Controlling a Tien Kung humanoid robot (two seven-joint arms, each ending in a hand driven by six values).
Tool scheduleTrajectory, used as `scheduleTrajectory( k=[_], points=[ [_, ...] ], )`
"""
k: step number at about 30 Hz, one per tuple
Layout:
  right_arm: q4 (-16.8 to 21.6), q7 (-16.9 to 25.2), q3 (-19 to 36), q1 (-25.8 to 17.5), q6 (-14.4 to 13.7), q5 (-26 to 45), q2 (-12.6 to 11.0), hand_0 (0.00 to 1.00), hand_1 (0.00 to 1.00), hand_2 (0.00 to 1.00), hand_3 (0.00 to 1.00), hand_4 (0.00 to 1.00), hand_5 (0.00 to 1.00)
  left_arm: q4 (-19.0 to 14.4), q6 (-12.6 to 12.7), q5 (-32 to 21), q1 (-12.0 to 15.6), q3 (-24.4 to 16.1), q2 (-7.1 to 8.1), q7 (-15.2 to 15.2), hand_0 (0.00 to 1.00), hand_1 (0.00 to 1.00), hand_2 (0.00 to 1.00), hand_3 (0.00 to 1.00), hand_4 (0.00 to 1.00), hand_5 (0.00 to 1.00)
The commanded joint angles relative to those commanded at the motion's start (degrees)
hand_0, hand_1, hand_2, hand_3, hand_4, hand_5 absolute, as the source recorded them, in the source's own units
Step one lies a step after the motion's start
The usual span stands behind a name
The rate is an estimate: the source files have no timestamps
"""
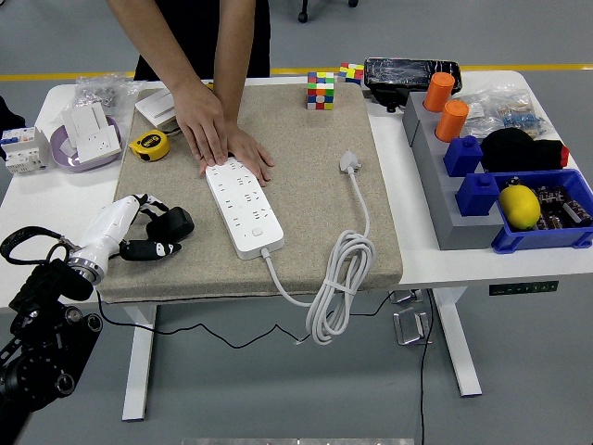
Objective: Pick up the plug,place it near the board,insert it into the board,press the button
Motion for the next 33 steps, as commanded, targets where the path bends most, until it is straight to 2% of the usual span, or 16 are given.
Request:
scheduleTrajectory(
  k=[5,6,17,18,20,23,24,29,30,33],
  points=[
    [0.0,0.1,0.0,0.0,-0.1,0.0,0.0,0.817,0.782,0.751,0.761,0.998,0.998,0.0,-0.2,0.0,0.0,0.0,-0.05,0.1,0.764,0.572,0.333,0.327,0.907,0.174],
    [0.0,0.1,0.0,0.0,-0.2,0.1,0.0,0.817,0.785,0.751,0.761,0.998,0.998,0.0,-0.3,0.0,0.0,0.1,-0.07,0.1,0.7,0.463,0.285,0.257,0.737,0.197],
    [0.0,0.1,0.0,0.1,-0.1,0.1,0.0,0.816,0.786,0.752,0.761,0.998,0.998,-1.0,0.4,0.0,0.3,0.0,-0.08,-0.2,0.679,0.443,0.277,0.249,0.701,0.207],
    [0.0,0.2,0.0,0.1,-0.2,0.1,0.0,0.816,0.789,0.752,0.761,0.998,0.998,-1.5,0.7,0.0,0.4,0.0,-0.09,-0.1,0.548,0.322,0.267,0.245,0.653,0.218],
    [-0.1,0.2,0.0,0.0,-0.2,0.2,0.0,0.816,0.789,0.752,0.761,0.998,0.998,-2.4,1.1,0.0,0.6,0.1,-0.04,0.1,0.548,0.322,0.267,0.245,0.653,0.218],
    [-0.1,0.2,-0.1,0.0,-0.2,0.3,0.0,0.816,0.789,0.752,0.761,0.998,0.998,-4.5,0.6,0.0,0.5,0.6,0.34,0.8,0.548,0.322,0.267,0.245,0.653,0.218],
    [-0.1,0.2,-0.1,0.1,-0.2,0.3,0.0,0.816,0.789,0.752,0.76,0.998,0.998,-5.1,0.3,0.0,0.4,0.8,0.52,0.9,0.469,0.255,0.262,0.246,0.61,0.203],
    [-0.1,0.2,-0.1,0.2,-0.2,0.3,-0.1,0.816,0.789,0.752,0.76,0.998,0.998,-8.6,-1.9,0.0,-0.9,3.4,2.14,1.4,0.469,0.255,0.262,0.246,0.61,0.203],
    [0.0,0.2,-0.1,0.2,-0.2,0.3,-0.1,0.816,0.79,0.752,0.761,0.998,0.998,-9.1,-2.1,0.0,-1.1,3.9,2.41,1.5,0.462,0.25,0.256,0.257,0.582,0.162],
    [-0.1,0.2,-0.1,0.2,-0.2,0.3,-0.1,0.816,0.79,0.752,0.761,0.998,0.998,-10.7,-2.7,0.0,-2.5,6.2,3.59,1.5,0.462,0.25,0.256,0.257,0.582,0.162]
  ],
)
